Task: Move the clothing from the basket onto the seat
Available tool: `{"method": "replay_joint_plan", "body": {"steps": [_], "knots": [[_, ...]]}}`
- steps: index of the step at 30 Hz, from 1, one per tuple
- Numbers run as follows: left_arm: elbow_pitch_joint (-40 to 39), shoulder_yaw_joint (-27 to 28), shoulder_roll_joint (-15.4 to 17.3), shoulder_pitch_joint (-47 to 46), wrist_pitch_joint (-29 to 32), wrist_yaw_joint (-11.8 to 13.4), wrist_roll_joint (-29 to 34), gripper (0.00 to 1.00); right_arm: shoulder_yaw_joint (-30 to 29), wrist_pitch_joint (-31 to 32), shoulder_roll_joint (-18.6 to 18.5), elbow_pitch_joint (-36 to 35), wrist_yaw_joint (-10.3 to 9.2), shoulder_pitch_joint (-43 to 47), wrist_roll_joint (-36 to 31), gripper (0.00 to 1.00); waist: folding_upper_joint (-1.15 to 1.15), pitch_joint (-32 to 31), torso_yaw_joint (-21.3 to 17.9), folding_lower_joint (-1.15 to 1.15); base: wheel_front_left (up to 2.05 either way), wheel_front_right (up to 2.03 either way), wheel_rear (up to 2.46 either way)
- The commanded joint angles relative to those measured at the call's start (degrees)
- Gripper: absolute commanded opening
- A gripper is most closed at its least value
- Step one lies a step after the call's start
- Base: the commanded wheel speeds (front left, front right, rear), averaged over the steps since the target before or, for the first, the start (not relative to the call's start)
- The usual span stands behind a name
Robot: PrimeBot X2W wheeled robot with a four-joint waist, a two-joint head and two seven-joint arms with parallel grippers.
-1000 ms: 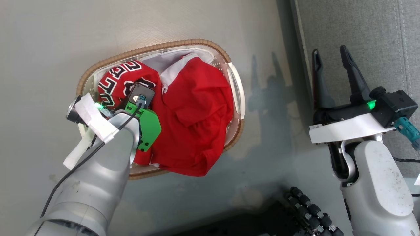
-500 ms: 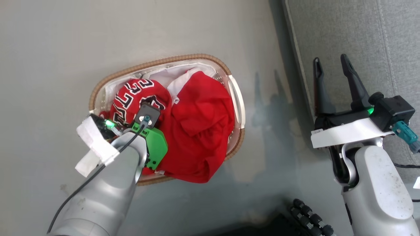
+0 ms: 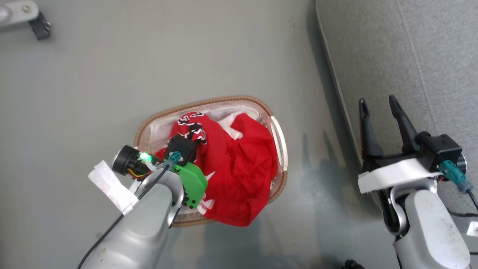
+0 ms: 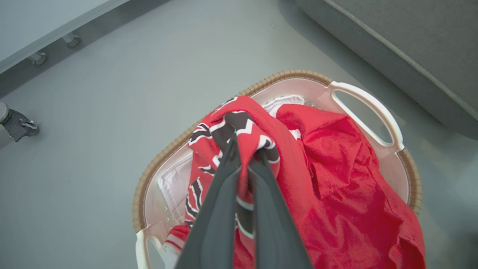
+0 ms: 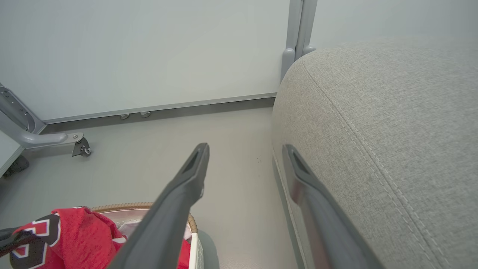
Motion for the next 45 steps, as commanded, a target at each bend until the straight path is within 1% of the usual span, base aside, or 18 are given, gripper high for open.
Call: {"method": "replay_joint_plan", "body": {"steps": [1, 7, 11, 19, 25, 31, 35, 39, 45], "knots": [[-2.0, 0.1, 0.4, 1.1, -0.3, -0.4, -0.5, 0.00, -0.3, -0.1, -0.3, 0.4, -0.04, 1.4, -0.5, 1.00, 0.00, -6.1, 2.5, 0.00, 0.00, 0.00, 0.00], [-11.0, 0.2, 2.6, 4.3, -0.3, -0.7, 0.4, 0.00, -0.6, -0.1, -0.3, 1.6, -0.04, 4.6, -1.6, 1.00, 0.00, -13.1, 3.4, 0.00, 0.00, 0.00, 0.00], [-16.5, -1.2, 4.4, 4.8, -0.3, -1.5, 1.6, 0.00, -0.5, -0.1, -0.3, 2.3, -0.04, 7.2, -2.1, 1.00, 0.00, -18.2, 3.7, 0.00, 0.00, 0.00, 0.00], [-22.6, -2.5, 5.7, 2.8, 1.1, -2.4, 0.4, 0.00, -0.2, -0.1, -0.3, 2.9, -0.04, 10.0, -2.2, 1.00, 0.00, -25.1, 3.3, 0.00, 0.00, 0.00, 0.00], [-26.7, -2.4, 7.2, 0.9, 3.3, -2.8, -0.9, 0.00, 0.0, -0.1, -0.3, 2.5, -0.04, 10.9, -2.9, 1.00, 0.00, -28.4, 2.5, 0.00, 0.00, 0.00, 0.00], [-31.2, -1.7, 8.9, -1.0, 6.2, -2.9, -2.5, 0.00, 0.5, -0.1, -0.2, 1.3, -0.04, 10.1, -3.6, 1.00, 0.00, -29.1, 2.0, 0.00, 0.00, 0.00, 0.00], [-33.8, -0.5, 9.7, -2.2, 7.6, -3.0, -4.2, 0.00, 3.4, -0.1, -0.3, 0.4, -0.04, 7.7, -3.3, 1.00, 0.00, -28.8, 1.9, 0.00, 0.00, 0.00, 0.00], [-35.7, 0.3, 10.4, -3.2, 8.6, -2.5, -4.8, 0.00, 8.6, -0.1, -0.3, 0.6, -0.04, 4.4, -2.4, 1.00, 0.00, -28.5, 1.8, 0.00, 0.00, 0.00, 0.00], [-37.8, 0.7, 10.1, -3.7, 9.6, -2.4, -5.9, 0.00, 17.1, -0.1, -0.3, 3.2, -0.04, -2.2, -1.3, 1.00, 0.00, -28.6, 2.4, 0.00, 0.00, 0.00, 0.00]]}}
